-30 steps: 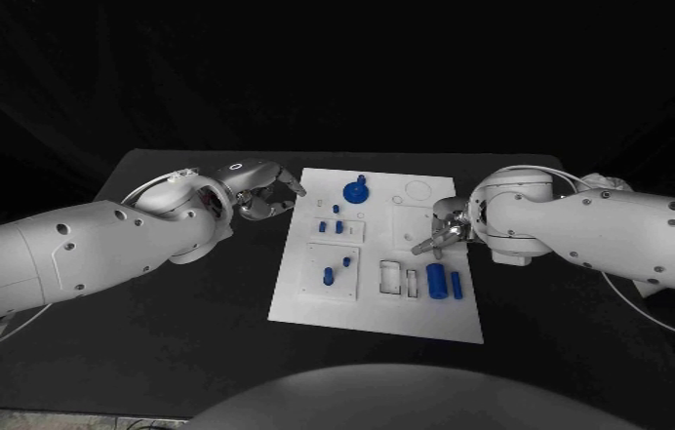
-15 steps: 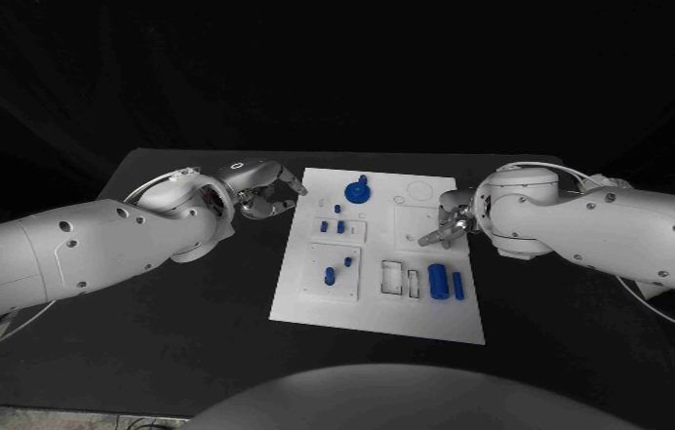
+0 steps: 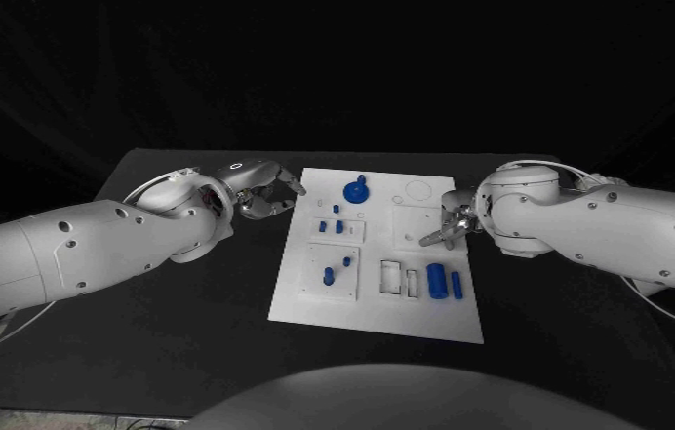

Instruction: Assemble the parts on the task board

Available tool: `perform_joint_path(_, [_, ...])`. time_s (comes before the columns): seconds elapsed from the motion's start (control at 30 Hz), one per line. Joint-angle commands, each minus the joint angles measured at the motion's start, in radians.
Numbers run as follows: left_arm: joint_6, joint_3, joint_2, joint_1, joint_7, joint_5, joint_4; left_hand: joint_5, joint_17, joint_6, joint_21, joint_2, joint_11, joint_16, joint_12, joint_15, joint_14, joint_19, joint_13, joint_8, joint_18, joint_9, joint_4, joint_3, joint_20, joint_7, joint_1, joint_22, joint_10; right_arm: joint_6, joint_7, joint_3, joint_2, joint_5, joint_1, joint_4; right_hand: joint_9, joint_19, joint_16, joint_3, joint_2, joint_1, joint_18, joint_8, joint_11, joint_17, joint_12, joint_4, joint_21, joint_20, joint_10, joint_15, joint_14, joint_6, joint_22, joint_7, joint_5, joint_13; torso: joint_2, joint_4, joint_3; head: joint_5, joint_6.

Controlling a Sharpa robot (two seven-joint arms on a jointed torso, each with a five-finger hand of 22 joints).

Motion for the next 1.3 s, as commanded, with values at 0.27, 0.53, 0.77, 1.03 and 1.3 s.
perform_joint_path(0.27, [0.022, 0.001, 0.004, 0.0, -0.007, 0.007, 0.001, 0.007, -0.002, -0.002, 0.001, 0.004, 0.001, 0.002, 0.004, 0.005, 0.002, -0.006, 0.001, 0.004, 0.012, 0.001, 0.0, 0.006, 0.003, 0.007, -0.001, 0.133, 0.006, 0.073, -0.012, 0.0, -0.004, 0.03, -0.007, 0.002, -0.078, 0.106, 0.003, -0.002, -0.003, -0.003, -0.007, -0.062, 0.004, 0.263, 0.004, -0.001, 0.004, -0.003, 0.104, 0.001, 0.104, 0.022, 0.263, 0.009, 0.022, 0.262, -0.001, 0.0012, 0.0002, 0.0, 0.0])
perform_joint_path(0.53, [0.031, 0.001, 0.004, 0.0, -0.014, 0.007, 0.001, 0.008, -0.004, -0.003, -0.007, 0.005, 0.002, 0.001, 0.004, 0.006, 0.001, -0.009, 0.001, 0.004, 0.014, 0.001, 0.0, 0.007, 0.003, 0.007, -0.002, 0.131, 0.007, 0.068, -0.009, -0.001, -0.007, 0.075, -0.012, 0.0, -0.106, 0.106, 0.003, 0.002, -0.004, 0.008, -0.007, -0.085, 0.009, 0.263, 0.004, -0.011, 0.004, 0.0, 0.104, 0.005, 0.104, 0.021, 0.263, 0.014, 0.042, 0.262, -0.001, -0.0003, -0.0005, 0.0, 0.0])
perform_joint_path(0.77, [0.036, 0.001, 0.004, 0.0, -0.018, 0.007, 0.002, 0.008, -0.004, -0.003, -0.008, 0.005, 0.002, 0.001, 0.004, 0.006, 0.001, -0.009, 0.001, 0.004, 0.014, 0.001, 0.0, 0.007, 0.003, 0.007, -0.002, 0.131, 0.007, 0.064, -0.005, -0.001, -0.01, 0.103, -0.021, 0.005, -0.111, 0.106, 0.003, 0.001, -0.005, 0.005, -0.007, -0.089, 0.01, 0.263, 0.004, -0.01, 0.004, 0.001, 0.104, 0.006, 0.104, 0.022, 0.263, 0.015, 0.037, 0.262, -0.001, 0.0003, -0.0008, 0.001, 0.0])
perform_joint_path(1.03, [0.045, 0.001, 0.002, 0.0, -0.027, 0.007, 0.001, 0.009, -0.006, -0.004, -0.01, 0.005, 0.002, 0.0, 0.004, 0.007, -0.001, -0.009, 0.001, 0.004, 0.014, 0.0, 0.0, 0.007, 0.004, 0.007, -0.002, 0.131, 0.008, 0.054, -0.003, -0.001, -0.017, 0.113, -0.031, 0.013, -0.122, 0.106, 0.003, -0.002, -0.004, 0.001, -0.007, -0.097, 0.012, 0.263, 0.004, -0.008, 0.004, 0.003, 0.104, 0.008, 0.104, 0.025, 0.263, 0.017, 0.019, 0.262, -0.002, 0.0005, -0.0002, -0.003, 0.0])
perform_joint_path(1.3, [0.051, 0.001, 0.003, 0.0, -0.032, 0.007, 0.0, 0.009, -0.006, -0.004, -0.01, 0.005, 0.002, 0.0, 0.004, 0.007, -0.001, -0.009, 0.001, 0.004, 0.014, 0.0, 0.0, 0.007, 0.004, 0.007, -0.002, 0.131, 0.008, 0.06, -0.005, -0.001, -0.021, 0.115, -0.037, 0.016, -0.13, 0.106, 0.003, -0.005, -0.007, -0.003, -0.007, -0.102, 0.012, 0.263, 0.004, -0.007, 0.004, 0.004, 0.104, 0.008, 0.104, 0.029, 0.263, 0.018, 0.005, 0.262, -0.002, 0.0016, 0.001, -0.003, 0.0])
